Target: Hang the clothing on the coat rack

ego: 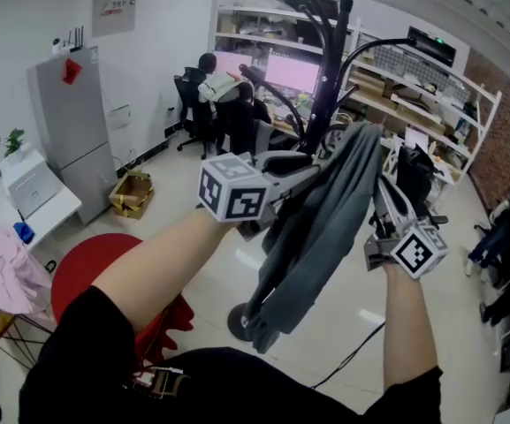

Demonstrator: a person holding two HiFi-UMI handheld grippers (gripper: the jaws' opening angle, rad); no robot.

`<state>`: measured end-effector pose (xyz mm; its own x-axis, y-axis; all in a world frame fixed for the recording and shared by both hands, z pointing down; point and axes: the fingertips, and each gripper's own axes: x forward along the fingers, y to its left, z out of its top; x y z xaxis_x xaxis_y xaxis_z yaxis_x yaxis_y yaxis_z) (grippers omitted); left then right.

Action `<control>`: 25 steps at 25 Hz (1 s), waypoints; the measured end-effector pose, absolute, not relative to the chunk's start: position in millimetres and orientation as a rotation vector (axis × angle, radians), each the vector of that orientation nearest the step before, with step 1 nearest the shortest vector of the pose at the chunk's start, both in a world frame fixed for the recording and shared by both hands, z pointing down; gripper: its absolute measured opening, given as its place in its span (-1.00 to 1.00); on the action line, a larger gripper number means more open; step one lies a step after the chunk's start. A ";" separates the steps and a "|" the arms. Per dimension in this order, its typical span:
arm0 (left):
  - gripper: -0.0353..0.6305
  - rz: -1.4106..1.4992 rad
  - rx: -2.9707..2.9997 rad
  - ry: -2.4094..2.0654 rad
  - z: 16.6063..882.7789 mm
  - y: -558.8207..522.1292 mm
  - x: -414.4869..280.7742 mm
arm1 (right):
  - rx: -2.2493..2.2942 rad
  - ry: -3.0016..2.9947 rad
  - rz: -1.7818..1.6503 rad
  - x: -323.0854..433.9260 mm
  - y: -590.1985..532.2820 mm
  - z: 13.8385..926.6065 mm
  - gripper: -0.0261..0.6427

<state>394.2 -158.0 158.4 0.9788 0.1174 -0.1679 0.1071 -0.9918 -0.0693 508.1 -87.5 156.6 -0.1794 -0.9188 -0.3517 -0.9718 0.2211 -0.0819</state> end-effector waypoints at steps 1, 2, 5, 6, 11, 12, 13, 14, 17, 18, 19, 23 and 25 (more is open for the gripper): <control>-0.60 0.265 -3.071 -0.173 161.9 -158.8 390.0 | -1.780 2.166 0.241 508.9 -81.9 159.3 -0.69; -0.60 0.261 -3.076 -0.173 166.4 -159.4 385.6 | -1.784 2.163 0.250 509.7 -76.0 164.0 -0.69; -0.60 0.245 -3.088 -0.172 182.8 -159.1 368.8 | -1.854 2.129 0.264 518.5 -54.5 185.8 -0.70; -0.60 0.238 -3.087 -0.170 189.0 -157.9 362.2 | -1.898 2.115 0.270 521.4 -46.3 195.3 -0.70; -0.60 0.182 -3.057 -0.134 228.9 -147.1 328.3 | -2.064 2.158 0.270 501.5 -16.6 254.6 -0.70; -0.60 0.173 -3.054 -0.129 237.8 -144.4 321.3 | -2.079 2.173 0.258 493.2 -13.2 266.4 -0.70; -0.60 0.165 -3.049 -0.123 246.4 -141.4 314.3 | -2.089 2.188 0.245 484.3 -10.5 277.1 -0.70; -0.60 0.156 -3.043 -0.115 254.8 -138.6 307.6 | -2.096 2.207 0.234 475.0 -8.5 286.7 -0.70; -0.60 0.115 -3.024 -0.087 280.2 -133.5 288.4 | -2.102 2.277 0.216 446.4 -9.4 310.1 -0.70; -0.60 0.102 -3.028 -0.078 289.0 -133.6 281.4 | -2.098 2.299 0.208 436.9 -11.8 316.7 -0.70; -0.60 0.090 -3.038 -0.069 297.8 -134.3 273.8 | -2.091 2.320 0.195 427.3 -14.6 323.2 -0.70; -0.60 0.038 -3.092 -0.016 334.6 -136.1 240.7 | -2.028 2.404 0.112 387.6 -28.4 348.6 -0.70; -0.60 0.010 -3.118 0.020 351.7 -137.5 221.9 | -1.986 2.451 0.078 366.1 -37.5 360.2 -0.70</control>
<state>221.9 -137.5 351.7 0.9999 -0.0130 -0.0069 -0.0131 -0.9996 -0.0238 366.1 -37.5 360.2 -0.2079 -0.9779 -0.0206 -0.9773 0.2067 0.0468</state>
